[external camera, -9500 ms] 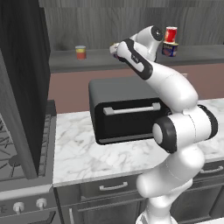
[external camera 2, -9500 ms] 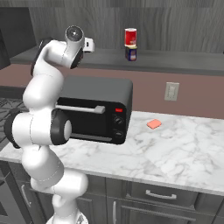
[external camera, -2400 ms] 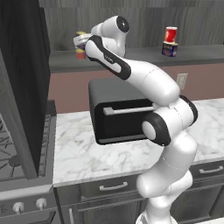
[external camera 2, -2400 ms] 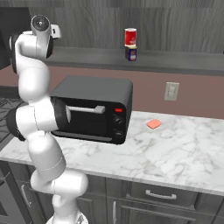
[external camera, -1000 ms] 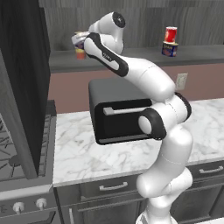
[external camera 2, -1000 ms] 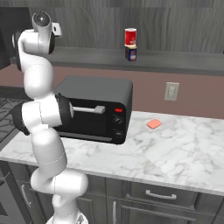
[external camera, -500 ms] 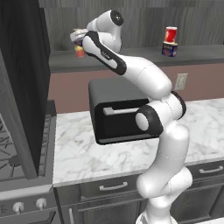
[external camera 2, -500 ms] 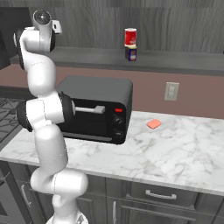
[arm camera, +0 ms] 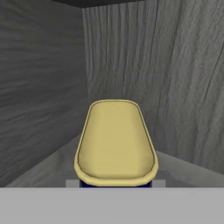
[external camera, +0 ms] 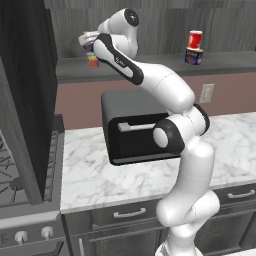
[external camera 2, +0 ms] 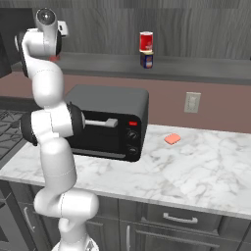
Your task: Stack two cans on top of the other two cans in the cabinet.
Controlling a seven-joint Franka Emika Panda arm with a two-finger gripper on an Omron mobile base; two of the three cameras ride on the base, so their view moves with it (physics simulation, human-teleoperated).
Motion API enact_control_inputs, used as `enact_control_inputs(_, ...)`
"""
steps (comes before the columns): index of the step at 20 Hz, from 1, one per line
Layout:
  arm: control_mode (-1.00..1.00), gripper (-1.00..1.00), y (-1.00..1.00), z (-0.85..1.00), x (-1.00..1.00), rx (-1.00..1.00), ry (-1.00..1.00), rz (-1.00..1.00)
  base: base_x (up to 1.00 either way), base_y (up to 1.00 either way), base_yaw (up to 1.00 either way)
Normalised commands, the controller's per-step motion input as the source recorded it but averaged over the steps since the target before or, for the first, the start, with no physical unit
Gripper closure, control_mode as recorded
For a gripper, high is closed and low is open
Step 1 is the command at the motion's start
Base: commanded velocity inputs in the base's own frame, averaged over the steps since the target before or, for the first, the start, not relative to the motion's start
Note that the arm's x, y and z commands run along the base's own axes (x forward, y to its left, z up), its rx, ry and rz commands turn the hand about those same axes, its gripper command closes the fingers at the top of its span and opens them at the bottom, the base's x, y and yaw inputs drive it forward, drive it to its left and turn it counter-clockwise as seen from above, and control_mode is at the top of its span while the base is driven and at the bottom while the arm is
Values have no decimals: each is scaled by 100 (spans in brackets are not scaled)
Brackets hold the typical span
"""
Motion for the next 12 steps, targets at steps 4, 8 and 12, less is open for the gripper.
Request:
enact_control_inputs(4, -100, 100, 2, -1, 0, 0, 0, 0, 0, 0, 0)
enact_control_inputs(8, -100, 100, 0, -7, 0, 0, 0, 0, 0, 0, 0)
enact_control_inputs(12, -100, 100, 0, -11, 0, 0, 0, 0, 0, 0, 0)
